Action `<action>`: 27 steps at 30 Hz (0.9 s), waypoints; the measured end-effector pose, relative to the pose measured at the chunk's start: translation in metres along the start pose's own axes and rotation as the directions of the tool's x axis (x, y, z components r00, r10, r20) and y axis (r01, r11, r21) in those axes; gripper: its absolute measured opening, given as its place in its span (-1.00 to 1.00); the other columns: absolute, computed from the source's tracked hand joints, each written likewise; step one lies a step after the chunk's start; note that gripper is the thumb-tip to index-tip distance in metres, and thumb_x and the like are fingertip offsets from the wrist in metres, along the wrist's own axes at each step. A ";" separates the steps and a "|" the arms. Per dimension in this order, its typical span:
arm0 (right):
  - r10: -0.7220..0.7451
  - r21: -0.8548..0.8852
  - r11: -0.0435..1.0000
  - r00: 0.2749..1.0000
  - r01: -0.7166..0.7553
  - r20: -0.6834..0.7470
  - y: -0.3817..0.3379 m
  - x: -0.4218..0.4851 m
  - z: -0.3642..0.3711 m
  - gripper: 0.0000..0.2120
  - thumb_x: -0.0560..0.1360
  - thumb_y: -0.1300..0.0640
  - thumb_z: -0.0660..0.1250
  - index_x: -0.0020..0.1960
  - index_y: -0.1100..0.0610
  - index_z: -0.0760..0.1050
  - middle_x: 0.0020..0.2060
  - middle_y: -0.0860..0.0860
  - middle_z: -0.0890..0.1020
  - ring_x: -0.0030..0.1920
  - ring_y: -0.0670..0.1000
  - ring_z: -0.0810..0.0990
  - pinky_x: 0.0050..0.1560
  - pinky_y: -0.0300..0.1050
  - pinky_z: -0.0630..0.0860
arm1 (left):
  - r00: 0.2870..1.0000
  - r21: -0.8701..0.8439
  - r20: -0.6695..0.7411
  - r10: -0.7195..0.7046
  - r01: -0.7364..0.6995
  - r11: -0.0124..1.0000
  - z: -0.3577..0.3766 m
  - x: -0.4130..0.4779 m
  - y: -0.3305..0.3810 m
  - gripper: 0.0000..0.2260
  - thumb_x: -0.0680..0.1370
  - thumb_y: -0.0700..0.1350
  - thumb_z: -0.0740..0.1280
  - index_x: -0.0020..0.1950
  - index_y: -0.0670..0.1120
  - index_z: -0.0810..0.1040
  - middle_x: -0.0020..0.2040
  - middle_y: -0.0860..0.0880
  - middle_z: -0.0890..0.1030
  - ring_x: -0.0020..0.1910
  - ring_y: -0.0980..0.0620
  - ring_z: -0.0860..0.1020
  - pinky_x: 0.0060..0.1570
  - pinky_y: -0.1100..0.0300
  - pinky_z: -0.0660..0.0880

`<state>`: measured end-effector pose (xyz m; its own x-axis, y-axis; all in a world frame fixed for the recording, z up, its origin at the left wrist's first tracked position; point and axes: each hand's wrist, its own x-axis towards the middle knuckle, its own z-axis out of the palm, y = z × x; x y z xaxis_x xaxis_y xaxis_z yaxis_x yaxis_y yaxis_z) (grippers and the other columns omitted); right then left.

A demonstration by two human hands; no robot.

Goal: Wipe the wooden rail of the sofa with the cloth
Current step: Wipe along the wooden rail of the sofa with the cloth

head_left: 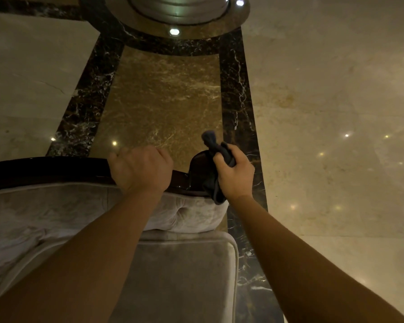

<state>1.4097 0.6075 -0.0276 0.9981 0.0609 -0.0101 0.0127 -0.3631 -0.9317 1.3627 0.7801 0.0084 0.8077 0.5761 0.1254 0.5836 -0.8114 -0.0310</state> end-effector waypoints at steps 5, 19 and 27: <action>0.262 0.165 0.958 0.947 -0.233 -0.184 -0.004 -0.031 0.015 -0.68 0.52 -0.04 0.26 0.24 0.00 0.52 0.06 -0.02 0.62 0.03 -0.20 0.58 0.09 -0.03 0.54 | 1.000 -0.012 -0.015 0.011 -0.011 1.000 -0.001 -0.001 0.000 -0.51 0.55 0.01 0.02 -0.50 -0.14 0.45 -0.58 -0.04 0.25 -0.45 -0.06 0.32 -0.19 0.02 0.27; -0.193 -0.631 0.485 0.777 0.606 0.599 -0.036 0.027 0.046 -0.50 0.58 -0.27 0.05 -0.01 0.00 0.66 -0.19 0.02 0.63 -0.09 0.11 0.58 -0.08 -0.01 0.39 | 1.000 0.024 0.001 -0.020 0.020 1.000 0.001 -0.002 0.003 -0.50 0.56 0.05 0.01 -0.46 -0.12 0.50 -0.54 -0.08 0.35 -0.46 -0.06 0.35 -0.18 0.00 0.29; -0.315 -0.609 0.608 0.859 0.509 0.403 -0.004 -0.003 -0.001 -0.58 0.61 -0.08 0.13 0.34 0.11 0.48 0.26 0.09 0.57 0.29 0.19 0.46 0.40 0.18 0.28 | 1.000 0.008 -0.011 0.000 0.000 1.000 0.004 0.000 0.001 -0.55 0.56 0.02 0.08 -0.52 -0.08 0.31 -0.58 -0.02 0.20 -0.52 0.01 0.19 -0.19 0.02 0.26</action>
<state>1.4069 0.6082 -0.0231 0.8290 0.5418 0.1387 0.5528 -0.7562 -0.3501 1.3637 0.7795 0.0042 0.8068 0.5750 0.1361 0.5843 -0.8106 -0.0390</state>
